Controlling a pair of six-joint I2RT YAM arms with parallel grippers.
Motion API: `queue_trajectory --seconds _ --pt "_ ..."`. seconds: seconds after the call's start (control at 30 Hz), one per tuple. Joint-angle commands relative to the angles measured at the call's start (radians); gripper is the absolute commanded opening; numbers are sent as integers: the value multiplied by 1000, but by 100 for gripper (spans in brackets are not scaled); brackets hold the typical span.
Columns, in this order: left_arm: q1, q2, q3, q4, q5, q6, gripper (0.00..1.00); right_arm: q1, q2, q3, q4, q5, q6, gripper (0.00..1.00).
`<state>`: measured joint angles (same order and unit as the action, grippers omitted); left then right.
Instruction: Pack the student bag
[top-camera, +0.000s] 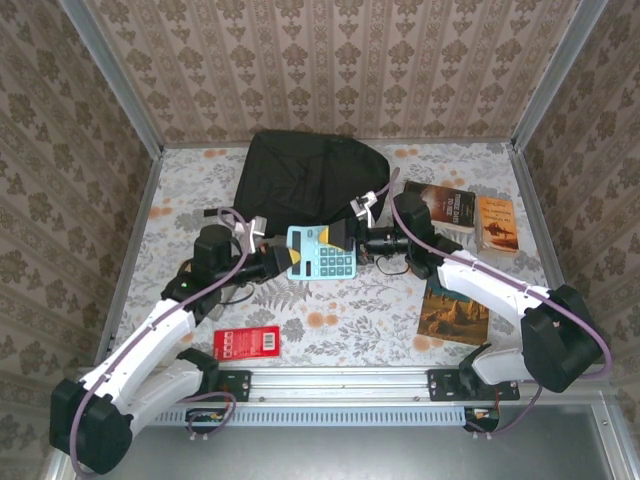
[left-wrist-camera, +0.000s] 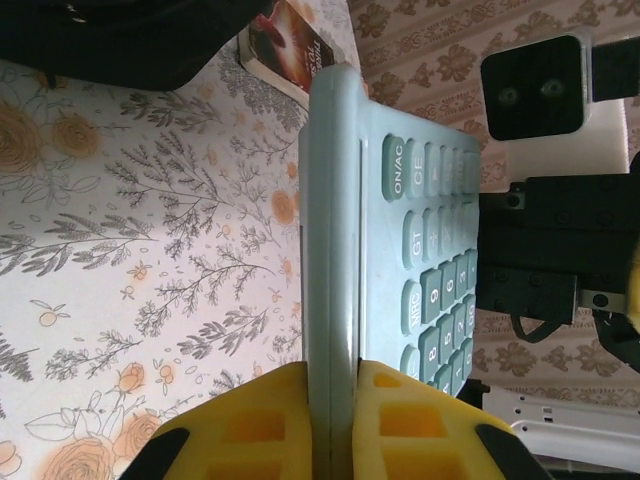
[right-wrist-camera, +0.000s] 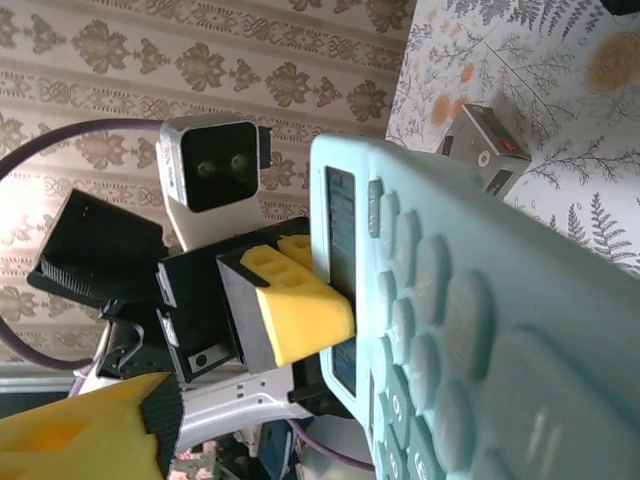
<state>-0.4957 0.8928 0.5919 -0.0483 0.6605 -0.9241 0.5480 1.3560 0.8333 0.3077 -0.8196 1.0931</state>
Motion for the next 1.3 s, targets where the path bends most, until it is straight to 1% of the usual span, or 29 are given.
queue_trajectory --seconds 0.0,0.1,0.17,0.23,0.27,0.33,0.47,0.7,0.8,0.93,1.0,1.07,1.17,1.27 --pt "-13 14 39 28 2 15 0 4 -11 2 86 -19 34 68" --pt "-18 19 42 28 -11 14 1 6 -16 -6 86 -8 39 58" --pt "-20 24 43 27 -10 16 7 6 -27 -18 91 5 42 51" --pt "-21 27 46 21 -10 19 10 6 -34 -22 85 15 41 45" --pt "-21 28 50 10 -10 23 12 6 -37 -24 77 22 38 44" --pt "-21 29 57 -14 -46 36 17 6 -44 -28 65 38 31 41" --pt "-23 26 65 -41 -61 52 26 6 -46 -27 66 48 35 34" --pt "-24 20 75 -58 -68 63 29 5 -34 -31 75 53 39 29" --pt "-26 15 94 -90 -80 86 38 4 -30 -38 87 54 44 29" --pt "-15 19 180 -218 -115 187 50 -14 -34 -56 102 57 49 29" --pt "7 27 236 -284 -133 241 53 -28 -38 -70 119 54 61 28" --pt "50 44 299 -331 -132 286 56 -46 -46 -83 128 48 70 28" --pt "123 83 375 -347 -124 339 57 -84 -72 -107 125 50 73 27" --pt "143 173 463 -347 -133 399 58 -133 -103 -129 126 42 83 26"
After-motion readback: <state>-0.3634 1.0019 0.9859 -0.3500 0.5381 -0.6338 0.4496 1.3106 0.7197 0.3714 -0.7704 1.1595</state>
